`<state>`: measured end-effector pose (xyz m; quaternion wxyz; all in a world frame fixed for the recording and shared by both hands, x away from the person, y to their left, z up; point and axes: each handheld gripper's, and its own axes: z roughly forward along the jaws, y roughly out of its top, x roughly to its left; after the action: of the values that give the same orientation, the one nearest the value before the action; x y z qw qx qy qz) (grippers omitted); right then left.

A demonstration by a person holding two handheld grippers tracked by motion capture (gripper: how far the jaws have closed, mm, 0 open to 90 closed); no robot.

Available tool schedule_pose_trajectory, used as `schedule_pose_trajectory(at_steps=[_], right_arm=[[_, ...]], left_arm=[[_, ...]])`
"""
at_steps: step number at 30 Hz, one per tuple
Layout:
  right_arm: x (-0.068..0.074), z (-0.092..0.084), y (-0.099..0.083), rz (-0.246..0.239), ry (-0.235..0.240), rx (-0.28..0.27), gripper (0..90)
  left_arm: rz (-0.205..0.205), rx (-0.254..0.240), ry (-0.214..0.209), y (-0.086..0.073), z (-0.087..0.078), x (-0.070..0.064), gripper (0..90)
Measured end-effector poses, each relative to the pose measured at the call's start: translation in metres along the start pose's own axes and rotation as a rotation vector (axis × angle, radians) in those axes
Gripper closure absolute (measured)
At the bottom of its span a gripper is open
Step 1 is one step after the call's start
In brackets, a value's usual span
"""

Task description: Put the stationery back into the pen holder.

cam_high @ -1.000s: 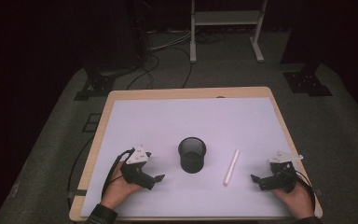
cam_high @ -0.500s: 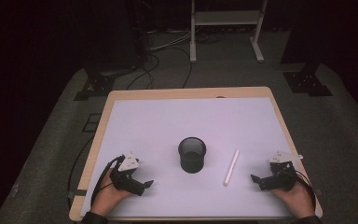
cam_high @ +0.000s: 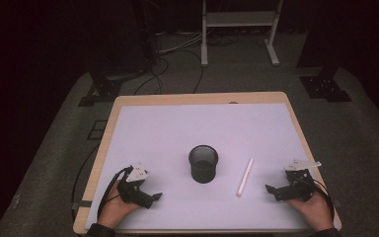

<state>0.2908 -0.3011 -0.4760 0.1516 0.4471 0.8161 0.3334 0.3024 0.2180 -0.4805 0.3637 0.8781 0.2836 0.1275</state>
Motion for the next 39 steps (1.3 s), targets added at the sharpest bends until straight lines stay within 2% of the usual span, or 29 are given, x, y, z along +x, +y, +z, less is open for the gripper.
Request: schedule_pose_trajectory(at_steps=[15, 23, 32, 34, 39], right_arm=[[0.012, -0.004, 0.027, 0.018, 0.007, 0.011, 0.0], [0.016, -0.001, 0.040, 0.002, -0.001, 0.012, 0.0], [0.018, 0.003, 0.054, -0.013, 0.003, 0.005, 6.6], [0.019, 0.004, 0.057, -0.020, 0.007, 0.002, 12.2], [0.021, 0.008, 0.064, -0.026, 0.011, 0.002, 15.1]], left_arm=[[0.000, 0.002, 0.000, 0.000, 0.000, 0.000, 0.0], [0.000, 0.002, 0.000, 0.000, 0.000, 0.000, 0.0], [-0.002, 0.001, 0.000, 0.000, 0.000, 0.000, 0.0], [-0.003, 0.001, 0.000, 0.000, 0.000, 0.000, 0.0], [-0.003, 0.001, 0.000, 0.000, 0.000, 0.000, 0.0]])
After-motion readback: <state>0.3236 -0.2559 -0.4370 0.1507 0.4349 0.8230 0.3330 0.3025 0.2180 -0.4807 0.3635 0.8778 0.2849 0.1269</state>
